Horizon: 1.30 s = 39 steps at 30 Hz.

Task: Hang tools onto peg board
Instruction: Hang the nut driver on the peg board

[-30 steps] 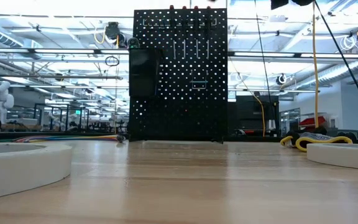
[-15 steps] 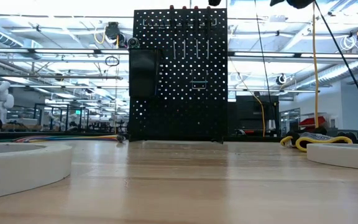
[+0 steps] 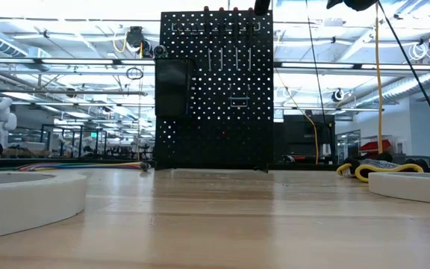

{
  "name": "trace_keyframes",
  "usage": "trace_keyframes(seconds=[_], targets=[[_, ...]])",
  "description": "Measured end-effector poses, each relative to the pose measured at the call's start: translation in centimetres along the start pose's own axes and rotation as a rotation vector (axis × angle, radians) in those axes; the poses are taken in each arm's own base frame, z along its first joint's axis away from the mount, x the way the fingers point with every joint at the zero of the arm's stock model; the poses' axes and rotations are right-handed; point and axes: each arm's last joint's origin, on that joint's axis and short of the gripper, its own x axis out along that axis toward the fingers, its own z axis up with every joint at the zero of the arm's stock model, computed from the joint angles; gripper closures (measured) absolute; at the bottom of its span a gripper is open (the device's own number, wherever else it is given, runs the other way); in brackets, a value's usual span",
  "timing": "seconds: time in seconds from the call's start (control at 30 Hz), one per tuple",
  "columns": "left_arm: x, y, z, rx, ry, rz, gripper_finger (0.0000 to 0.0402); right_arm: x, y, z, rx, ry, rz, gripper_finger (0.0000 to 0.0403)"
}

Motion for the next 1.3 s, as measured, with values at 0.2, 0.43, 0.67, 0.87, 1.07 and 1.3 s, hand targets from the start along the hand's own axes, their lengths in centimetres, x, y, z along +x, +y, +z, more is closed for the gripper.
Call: trace_keyframes(seconds=[0.2,0.43,0.67,0.87,1.07,1.3], targets=[[-0.02,-0.02,0.62,-0.02,-0.065,0.01,0.021,0.0,-0.02,-0.04,-0.005,0.004,-0.001,0.0401],[-0.02,0.03,0.68,-0.048,-0.074,0.033,0.021,0.0,-0.06,-0.04,-0.008,0.005,-0.002,0.0401],[-0.02,0.09,0.7,-0.074,-0.078,0.053,0.0237,0.0,-0.05,-0.04,-0.008,0.006,0.001,0.0401],[-0.02,0.09,0.68,-0.076,-0.076,0.053,0.0301,0.0,-0.07,-0.12,-0.008,0.014,-0.003,0.0401],[-0.01,0.08,0.68,-0.075,-0.074,0.05,0.0365,-0.01,-0.1,-0.2,-0.003,0.023,-0.003,0.0401],[-0.01,0.09,0.58,-0.075,-0.064,0.05,0.0365,-0.01,-0.13,-0.36,0.001,0.039,-0.005,0.0372]])
